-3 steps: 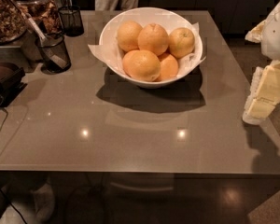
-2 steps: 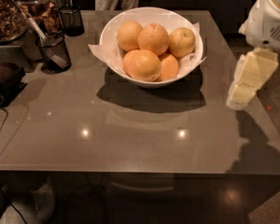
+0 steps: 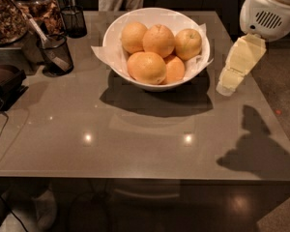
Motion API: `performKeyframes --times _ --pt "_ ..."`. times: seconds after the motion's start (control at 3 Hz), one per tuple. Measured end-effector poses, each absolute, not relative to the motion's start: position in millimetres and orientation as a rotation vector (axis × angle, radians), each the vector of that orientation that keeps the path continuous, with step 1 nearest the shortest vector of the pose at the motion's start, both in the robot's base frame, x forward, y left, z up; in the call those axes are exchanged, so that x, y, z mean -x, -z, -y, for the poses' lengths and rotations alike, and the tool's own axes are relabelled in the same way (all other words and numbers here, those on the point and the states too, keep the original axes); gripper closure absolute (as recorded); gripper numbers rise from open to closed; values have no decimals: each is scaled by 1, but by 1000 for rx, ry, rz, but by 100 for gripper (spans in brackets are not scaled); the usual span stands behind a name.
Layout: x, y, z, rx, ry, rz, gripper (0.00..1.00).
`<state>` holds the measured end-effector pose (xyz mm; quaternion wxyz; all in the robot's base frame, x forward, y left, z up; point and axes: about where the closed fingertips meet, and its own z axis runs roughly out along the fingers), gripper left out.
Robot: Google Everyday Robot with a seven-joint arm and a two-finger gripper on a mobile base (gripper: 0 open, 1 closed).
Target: Pick orange from white bowl
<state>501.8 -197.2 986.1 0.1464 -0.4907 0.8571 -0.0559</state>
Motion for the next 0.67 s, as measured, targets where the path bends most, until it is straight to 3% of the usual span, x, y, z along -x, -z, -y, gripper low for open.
performKeyframes --times 0.67 --pt "-521 -997 172 1272 93 -2446 0"
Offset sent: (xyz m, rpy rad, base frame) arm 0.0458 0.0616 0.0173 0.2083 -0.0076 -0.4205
